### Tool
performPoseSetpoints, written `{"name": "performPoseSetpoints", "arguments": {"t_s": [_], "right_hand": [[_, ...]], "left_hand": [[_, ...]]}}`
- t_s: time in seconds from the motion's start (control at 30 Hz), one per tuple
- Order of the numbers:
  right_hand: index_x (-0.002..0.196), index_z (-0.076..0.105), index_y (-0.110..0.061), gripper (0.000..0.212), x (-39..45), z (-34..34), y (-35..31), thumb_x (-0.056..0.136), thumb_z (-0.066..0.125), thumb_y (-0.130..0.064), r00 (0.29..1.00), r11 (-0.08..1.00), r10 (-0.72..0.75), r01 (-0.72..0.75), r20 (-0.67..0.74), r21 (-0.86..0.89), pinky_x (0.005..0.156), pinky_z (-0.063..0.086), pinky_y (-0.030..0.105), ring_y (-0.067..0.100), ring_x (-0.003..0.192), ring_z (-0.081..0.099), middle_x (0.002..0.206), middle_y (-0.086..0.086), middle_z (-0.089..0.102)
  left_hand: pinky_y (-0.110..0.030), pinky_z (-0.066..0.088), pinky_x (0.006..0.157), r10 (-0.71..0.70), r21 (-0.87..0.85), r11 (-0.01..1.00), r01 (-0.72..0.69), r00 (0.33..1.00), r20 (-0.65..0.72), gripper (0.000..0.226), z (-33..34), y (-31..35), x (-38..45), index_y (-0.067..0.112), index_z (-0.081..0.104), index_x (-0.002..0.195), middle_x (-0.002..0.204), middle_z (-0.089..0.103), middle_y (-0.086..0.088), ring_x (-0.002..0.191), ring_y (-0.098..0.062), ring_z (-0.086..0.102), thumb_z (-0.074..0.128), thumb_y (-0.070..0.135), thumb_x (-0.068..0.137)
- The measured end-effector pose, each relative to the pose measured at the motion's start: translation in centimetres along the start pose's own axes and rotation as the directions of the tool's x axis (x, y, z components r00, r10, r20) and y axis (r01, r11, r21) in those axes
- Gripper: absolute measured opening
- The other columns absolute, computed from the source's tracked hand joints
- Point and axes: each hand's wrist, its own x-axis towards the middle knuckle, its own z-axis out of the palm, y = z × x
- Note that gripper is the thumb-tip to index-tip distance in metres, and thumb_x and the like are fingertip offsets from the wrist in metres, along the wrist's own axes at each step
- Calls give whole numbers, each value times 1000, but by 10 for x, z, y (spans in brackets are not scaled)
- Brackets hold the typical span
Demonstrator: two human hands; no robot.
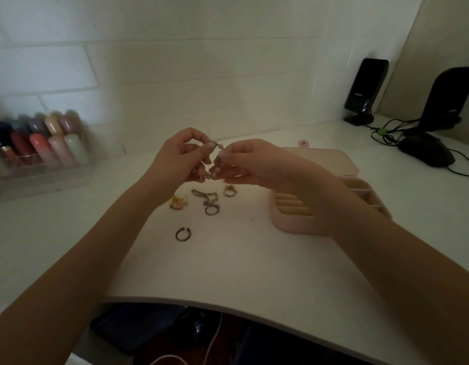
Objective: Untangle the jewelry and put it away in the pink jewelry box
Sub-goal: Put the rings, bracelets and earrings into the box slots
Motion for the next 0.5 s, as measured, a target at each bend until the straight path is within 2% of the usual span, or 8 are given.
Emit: {"name": "performPoseSetpoints", "arguments": {"t_s": [0.13,0.2,0.33,0.4,0.5], "right_hand": [[93,58,-7,14,-15,-9,-4,98,47,-12,998,962,16,0,-55,273,84,54,30,15,75,69,82,6,67],[97,60,-5,13,-25,-18,-5,97,48,-12,991,960,11,28,-137,279,78,57,28,14,72,68,79,6,66],[104,65,-4,16,-59,-52,-6,92,58,-12,925,998,-66,61,-375,-24,77,58,27,14,75,70,84,6,70],[101,67,-8,15,-81,-72,-2,88,63,-12,897,986,-116,54,-426,-156,74,58,25,14,76,71,86,6,73],[101,68,-11,16,-109,-97,7,85,67,-14,880,965,-101,-28,-465,-262,72,57,25,15,76,70,85,6,74]], "left_hand": [[-22,48,45,-12,2,1000,12,1000,19,6,13,5,3,14,59,83,59,58,2,47,-7,54,61,14,89],[-23,51,47,-8,-8,1000,8,999,40,5,24,11,3,12,60,84,66,61,-4,53,-9,61,62,10,88],[-29,57,56,27,1,1000,-27,994,108,8,56,25,0,9,63,86,79,67,-8,71,-14,70,67,3,82],[-31,58,59,31,-28,999,-28,991,133,15,76,30,-2,7,62,87,80,68,-11,75,-17,70,70,-2,77],[-29,58,59,13,-21,1000,-9,986,168,22,106,32,-2,5,62,87,81,70,-15,73,-19,71,75,-4,72]]}}
